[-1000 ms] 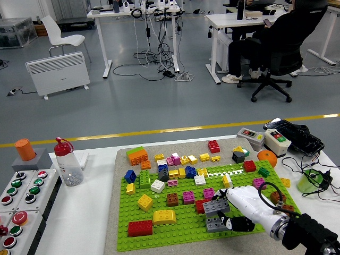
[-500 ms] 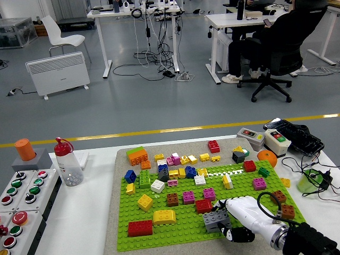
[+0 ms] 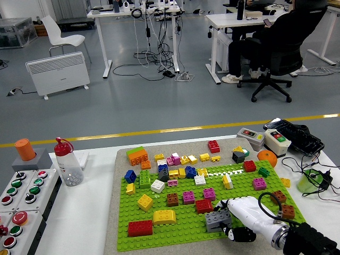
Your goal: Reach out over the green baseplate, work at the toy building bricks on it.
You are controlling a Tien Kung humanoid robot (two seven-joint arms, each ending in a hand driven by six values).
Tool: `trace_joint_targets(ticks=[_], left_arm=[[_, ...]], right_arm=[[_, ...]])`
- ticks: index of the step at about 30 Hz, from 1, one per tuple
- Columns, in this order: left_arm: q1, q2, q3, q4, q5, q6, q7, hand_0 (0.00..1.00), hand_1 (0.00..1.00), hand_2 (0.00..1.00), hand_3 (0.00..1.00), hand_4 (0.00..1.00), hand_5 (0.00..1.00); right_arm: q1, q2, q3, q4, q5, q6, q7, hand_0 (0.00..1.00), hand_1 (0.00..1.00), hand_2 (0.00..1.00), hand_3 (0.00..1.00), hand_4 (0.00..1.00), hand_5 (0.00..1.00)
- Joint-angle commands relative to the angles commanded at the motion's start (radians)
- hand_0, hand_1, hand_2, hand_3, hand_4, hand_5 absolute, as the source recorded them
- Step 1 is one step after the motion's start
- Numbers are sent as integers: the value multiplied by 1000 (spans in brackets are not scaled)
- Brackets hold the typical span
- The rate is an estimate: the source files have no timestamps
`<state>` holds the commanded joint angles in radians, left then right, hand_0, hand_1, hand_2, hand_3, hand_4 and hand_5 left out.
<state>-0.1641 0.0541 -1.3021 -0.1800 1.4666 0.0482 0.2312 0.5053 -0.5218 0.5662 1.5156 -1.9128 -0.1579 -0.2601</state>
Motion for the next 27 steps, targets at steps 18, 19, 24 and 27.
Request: trace_joint_targets(ticks=[18, 19, 24, 27], left_arm=[[8, -2, -5, 0, 10, -1, 4, 657, 689, 676, 578, 288, 998], [9, -2, -5, 0, 11, -1, 4, 657, 689, 676, 578, 288, 998], [12, -2, -5, 0, 13, -2, 5, 657, 689, 676, 579, 289, 998], [13, -2, -6, 0, 14, -2, 5, 657, 689, 676, 579, 289, 998]], right_arm=[[-6, 3, -7, -3, 0, 13, -9, 609, 686, 692, 574, 453, 191], [-6, 3, -8, -3, -1, 13, -10, 609, 686, 692, 574, 453, 191], [-7, 5, -10, -5, -4, 14, -11, 615, 688, 695, 578, 456, 192], [-10, 6, -9, -5, -7, 9, -12, 615, 688, 695, 578, 456, 192]])
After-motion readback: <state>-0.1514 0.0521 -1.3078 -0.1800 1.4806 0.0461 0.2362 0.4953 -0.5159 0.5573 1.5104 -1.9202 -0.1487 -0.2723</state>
